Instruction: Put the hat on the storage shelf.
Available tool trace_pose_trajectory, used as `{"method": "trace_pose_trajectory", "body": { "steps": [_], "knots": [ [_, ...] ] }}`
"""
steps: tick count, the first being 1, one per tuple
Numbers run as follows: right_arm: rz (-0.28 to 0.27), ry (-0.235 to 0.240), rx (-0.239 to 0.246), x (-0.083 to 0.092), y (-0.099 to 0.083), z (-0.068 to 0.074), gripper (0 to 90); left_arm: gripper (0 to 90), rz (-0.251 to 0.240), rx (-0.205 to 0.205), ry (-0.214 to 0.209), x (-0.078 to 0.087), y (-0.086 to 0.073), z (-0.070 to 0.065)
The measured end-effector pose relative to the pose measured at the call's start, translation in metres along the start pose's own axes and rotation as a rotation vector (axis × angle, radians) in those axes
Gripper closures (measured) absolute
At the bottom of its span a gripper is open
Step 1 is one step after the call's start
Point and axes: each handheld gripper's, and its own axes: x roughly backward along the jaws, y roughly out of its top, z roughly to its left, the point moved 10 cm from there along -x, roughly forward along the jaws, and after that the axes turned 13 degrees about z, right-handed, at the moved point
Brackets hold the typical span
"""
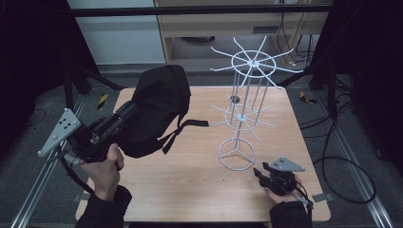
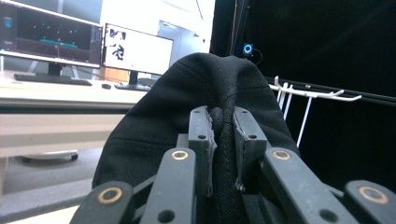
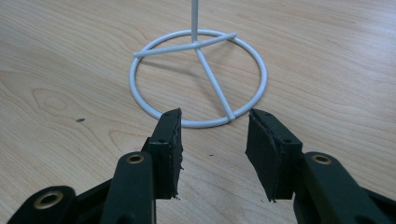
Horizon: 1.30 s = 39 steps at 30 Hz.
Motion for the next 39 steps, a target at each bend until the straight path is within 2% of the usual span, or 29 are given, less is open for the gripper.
{"method": "trace_pose_trajectory", "body": {
  "steps": [6,13,25,31,39],
  "knots": [
    [0.000,0.002,0.000,0.000,0.000,0.000,55.6,79.0,-0.023,0.010,-0.032,-0.003,0.013,-0.008],
    [-0.002,0.000,0.001,0.000,0.000,-0.001,55.6,79.0,-0.033,-0.011,-0.052,-0.010,0.027,-0.020],
    [-0.004,0.003,-0.005,0.001,0.000,-0.002,55.6,79.0,-0.045,-0.022,-0.101,-0.029,0.038,-0.041],
    [-0.003,0.005,-0.001,0.001,0.000,-0.001,55.6,78.9,-0.034,-0.010,-0.138,-0.043,0.034,-0.047],
    [-0.001,0.007,0.000,0.001,0.000,-0.001,55.6,78.7,0.003,-0.003,-0.180,-0.062,0.017,-0.051]
  ]
}}
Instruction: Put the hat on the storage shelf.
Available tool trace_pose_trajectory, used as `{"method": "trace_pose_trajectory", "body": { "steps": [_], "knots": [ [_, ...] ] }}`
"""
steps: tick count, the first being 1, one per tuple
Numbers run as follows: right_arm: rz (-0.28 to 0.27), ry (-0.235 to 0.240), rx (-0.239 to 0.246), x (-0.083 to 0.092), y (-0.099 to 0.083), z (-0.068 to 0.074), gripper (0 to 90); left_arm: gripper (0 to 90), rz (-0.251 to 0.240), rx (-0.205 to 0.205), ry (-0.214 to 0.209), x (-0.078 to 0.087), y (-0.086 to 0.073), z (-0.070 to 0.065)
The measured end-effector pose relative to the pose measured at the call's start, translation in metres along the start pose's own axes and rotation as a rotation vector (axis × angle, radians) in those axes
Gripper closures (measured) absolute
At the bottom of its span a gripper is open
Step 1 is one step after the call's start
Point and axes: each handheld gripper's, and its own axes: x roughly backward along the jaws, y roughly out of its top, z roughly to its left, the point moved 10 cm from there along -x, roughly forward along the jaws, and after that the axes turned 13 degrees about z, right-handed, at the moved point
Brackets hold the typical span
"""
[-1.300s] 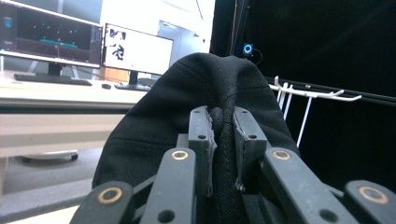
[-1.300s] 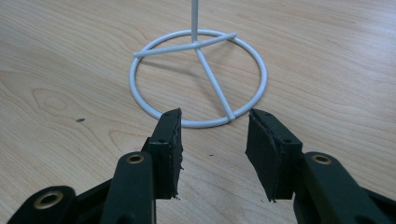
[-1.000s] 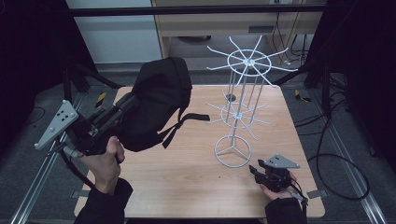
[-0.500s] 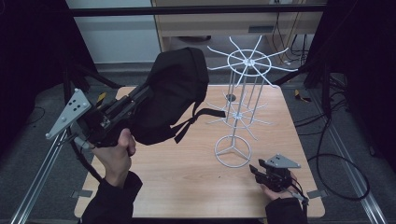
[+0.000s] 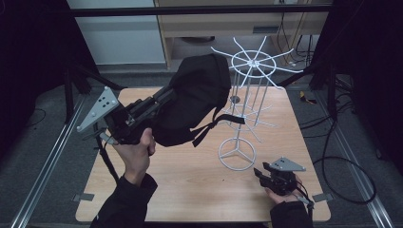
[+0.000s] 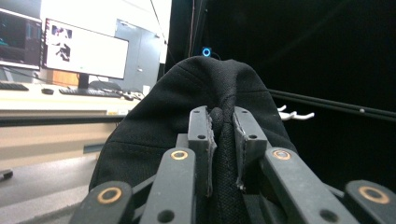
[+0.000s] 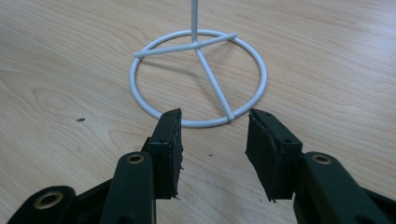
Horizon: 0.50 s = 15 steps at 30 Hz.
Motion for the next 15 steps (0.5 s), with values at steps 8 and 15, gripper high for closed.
{"method": "trace_pose_trajectory", "body": {
  "steps": [8,15],
  "knots": [
    [0.002,-0.001,0.003,-0.001,0.000,0.000,55.6,77.8,0.052,0.021,-0.025,-0.008,-0.023,0.006],
    [0.007,0.000,0.001,-0.001,-0.001,0.001,55.5,76.8,0.125,0.027,-0.017,-0.016,-0.047,0.013]
  ]
}}
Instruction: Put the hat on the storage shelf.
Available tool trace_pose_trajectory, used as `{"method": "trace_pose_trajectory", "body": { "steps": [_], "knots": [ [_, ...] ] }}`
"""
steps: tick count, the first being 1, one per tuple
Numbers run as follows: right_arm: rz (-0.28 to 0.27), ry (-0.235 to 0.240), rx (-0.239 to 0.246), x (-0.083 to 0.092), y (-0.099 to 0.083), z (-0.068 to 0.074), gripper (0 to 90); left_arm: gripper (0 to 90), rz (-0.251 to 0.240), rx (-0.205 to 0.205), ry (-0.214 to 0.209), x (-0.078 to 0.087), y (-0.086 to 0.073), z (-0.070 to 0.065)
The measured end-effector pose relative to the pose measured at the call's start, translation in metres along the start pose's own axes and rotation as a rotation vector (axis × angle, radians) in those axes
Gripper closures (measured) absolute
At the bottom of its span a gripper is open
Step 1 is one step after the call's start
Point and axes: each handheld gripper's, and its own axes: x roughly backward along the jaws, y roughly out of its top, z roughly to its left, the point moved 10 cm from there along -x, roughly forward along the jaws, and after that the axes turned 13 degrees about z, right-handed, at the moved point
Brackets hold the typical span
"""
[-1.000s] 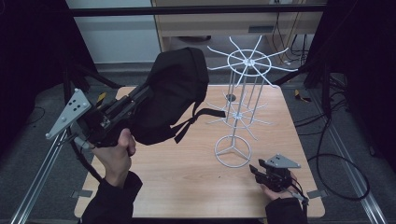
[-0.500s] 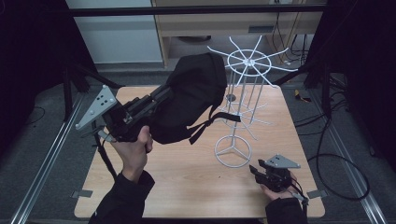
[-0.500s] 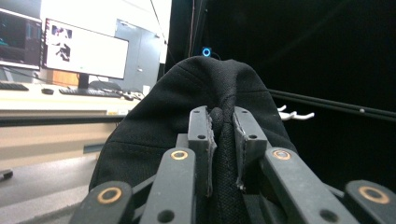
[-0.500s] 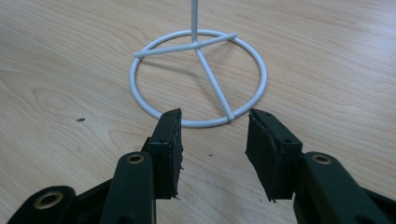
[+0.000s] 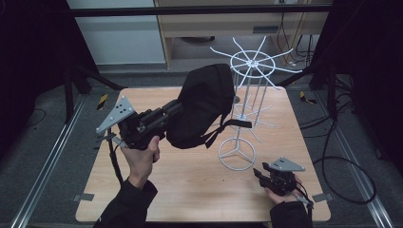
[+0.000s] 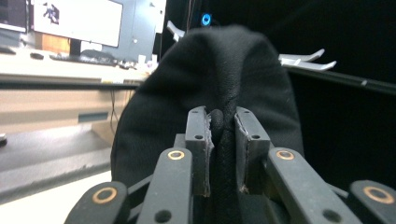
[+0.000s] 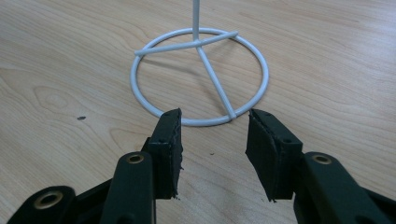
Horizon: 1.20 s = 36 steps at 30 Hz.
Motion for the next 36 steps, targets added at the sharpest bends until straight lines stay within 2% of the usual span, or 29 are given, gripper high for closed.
{"method": "trace_pose_trajectory", "body": {
  "steps": [8,14,19,21,23,25,29,30,33,36],
  "knots": [
    [0.002,0.000,0.003,-0.001,0.000,0.000,55.4,75.9,0.087,-0.028,0.023,-0.019,-0.021,0.001],
    [0.002,0.000,0.003,-0.001,0.000,0.000,55.3,73.7,0.113,-0.042,0.028,-0.027,-0.026,-0.001],
    [0.003,0.000,0.003,-0.001,0.000,0.000,55.3,66.6,0.113,-0.057,0.042,-0.026,-0.027,0.001],
    [0.004,0.000,0.003,-0.001,-0.001,0.000,55.3,58.8,0.110,-0.052,0.045,-0.023,-0.028,0.002],
    [0.004,-0.002,0.003,-0.001,-0.001,0.000,55.3,55.0,0.111,-0.054,0.045,-0.020,-0.030,0.003],
    [0.005,-0.002,0.004,-0.002,-0.001,0.000,55.2,48.5,0.113,-0.067,0.062,-0.015,-0.034,0.005],
    [0.004,-0.002,0.000,-0.002,-0.001,-0.001,54.7,41.1,0.121,-0.085,0.101,-0.002,-0.043,0.012],
    [0.004,-0.004,0.001,-0.002,-0.001,-0.001,54.3,39.3,0.127,-0.089,0.111,0.002,-0.046,0.014],
    [0.002,-0.010,-0.005,-0.002,-0.001,-0.002,53.2,35.5,0.142,-0.067,0.139,0.015,-0.059,0.024],
    [0.003,-0.012,-0.007,-0.002,-0.002,-0.003,52.0,33.2,0.180,-0.059,0.177,0.025,-0.078,0.037]
  ]
}}
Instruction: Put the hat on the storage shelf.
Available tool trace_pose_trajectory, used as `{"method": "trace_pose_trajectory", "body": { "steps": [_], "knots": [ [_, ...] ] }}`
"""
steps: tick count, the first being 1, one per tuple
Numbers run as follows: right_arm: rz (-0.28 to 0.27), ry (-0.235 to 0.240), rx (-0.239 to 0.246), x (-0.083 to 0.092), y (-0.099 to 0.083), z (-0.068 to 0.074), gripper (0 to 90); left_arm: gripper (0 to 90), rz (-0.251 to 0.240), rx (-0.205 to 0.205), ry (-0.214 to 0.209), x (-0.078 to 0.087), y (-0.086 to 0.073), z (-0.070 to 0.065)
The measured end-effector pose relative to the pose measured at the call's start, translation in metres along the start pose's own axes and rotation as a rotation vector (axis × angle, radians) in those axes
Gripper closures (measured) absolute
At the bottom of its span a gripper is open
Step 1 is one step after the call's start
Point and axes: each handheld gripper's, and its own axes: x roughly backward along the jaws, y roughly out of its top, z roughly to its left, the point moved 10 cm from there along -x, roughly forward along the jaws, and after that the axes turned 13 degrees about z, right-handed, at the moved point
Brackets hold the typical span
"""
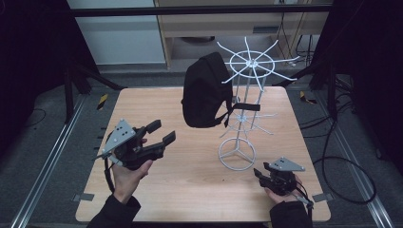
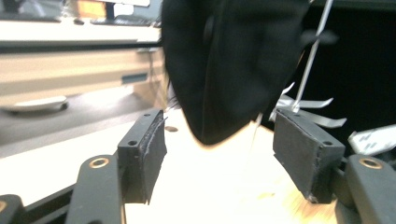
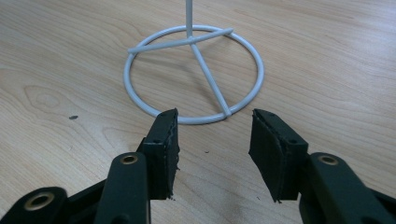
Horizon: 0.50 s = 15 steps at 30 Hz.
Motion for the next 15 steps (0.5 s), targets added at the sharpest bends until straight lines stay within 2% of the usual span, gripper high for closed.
{"method": "trace_pose_trajectory", "body": {
  "steps": [4,9,12,15],
  "knots": [
    [-0.004,-0.001,-0.010,0.000,0.000,-0.001,50.5,30.4,0.081,0.020,0.052,0.000,-0.037,0.021],
    [-0.011,-0.014,-0.013,0.000,-0.001,-0.004,47.0,28.0,0.205,0.046,0.130,-0.002,-0.092,0.051],
    [-0.017,-0.023,-0.018,0.000,-0.001,-0.007,43.6,27.4,0.275,0.080,0.169,-0.002,-0.127,0.068],
    [-0.022,-0.031,-0.021,-0.002,-0.001,-0.009,38.0,24.8,0.329,0.115,0.196,-0.001,-0.154,0.084]
  ]
}}
